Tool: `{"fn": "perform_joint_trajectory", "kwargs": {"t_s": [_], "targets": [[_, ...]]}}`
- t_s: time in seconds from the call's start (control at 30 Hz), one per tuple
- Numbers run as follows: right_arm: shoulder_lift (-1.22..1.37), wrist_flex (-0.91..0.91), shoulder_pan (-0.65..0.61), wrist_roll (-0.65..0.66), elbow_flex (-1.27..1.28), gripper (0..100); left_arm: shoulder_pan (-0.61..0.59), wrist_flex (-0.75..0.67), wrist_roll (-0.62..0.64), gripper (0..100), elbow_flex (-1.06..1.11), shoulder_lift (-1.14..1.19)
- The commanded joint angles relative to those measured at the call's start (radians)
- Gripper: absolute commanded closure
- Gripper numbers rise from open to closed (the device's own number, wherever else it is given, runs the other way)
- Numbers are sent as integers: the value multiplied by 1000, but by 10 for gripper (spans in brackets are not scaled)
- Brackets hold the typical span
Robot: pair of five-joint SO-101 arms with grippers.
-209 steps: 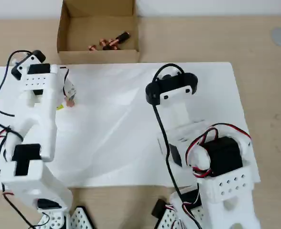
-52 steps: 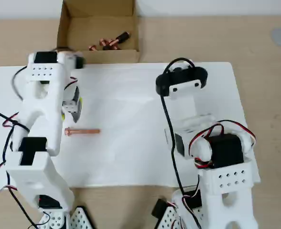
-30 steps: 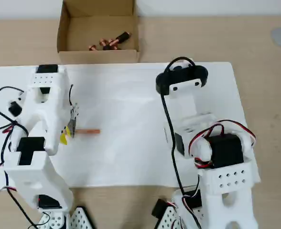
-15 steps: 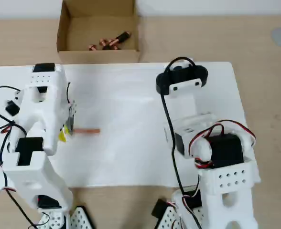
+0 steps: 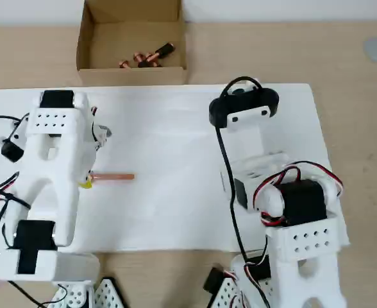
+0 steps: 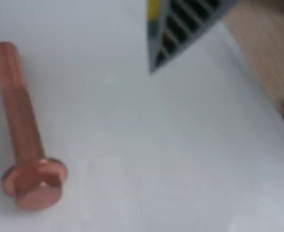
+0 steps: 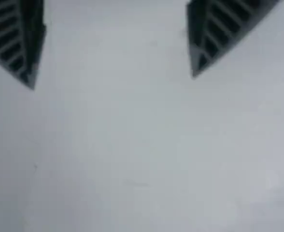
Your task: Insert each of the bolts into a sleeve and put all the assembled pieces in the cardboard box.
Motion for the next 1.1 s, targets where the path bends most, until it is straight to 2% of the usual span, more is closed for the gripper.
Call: {"fn": "perform_joint_trajectory", "kwargs": {"t_s": [0.0,0.13,0.23,0.47,0.63,0.77,1.07], "targets": [[-7,-17,16,0,2,752,-55,-9,11,542,0,-35],[-7,-17,16,2,2,752,-115,-11,49,591,-2,-27],[-7,-17,16,2,2,752,-109,-11,94,590,3,-13],[-7,-17,16,5,2,752,-8,-14,98,592,-28,74],[-7,-17,16,5,2,752,60,-17,203,590,-69,157],[-7,-18,16,3,2,752,103,-17,215,590,-103,255],[-7,-17,16,5,2,752,43,-15,216,590,-192,473]]}}
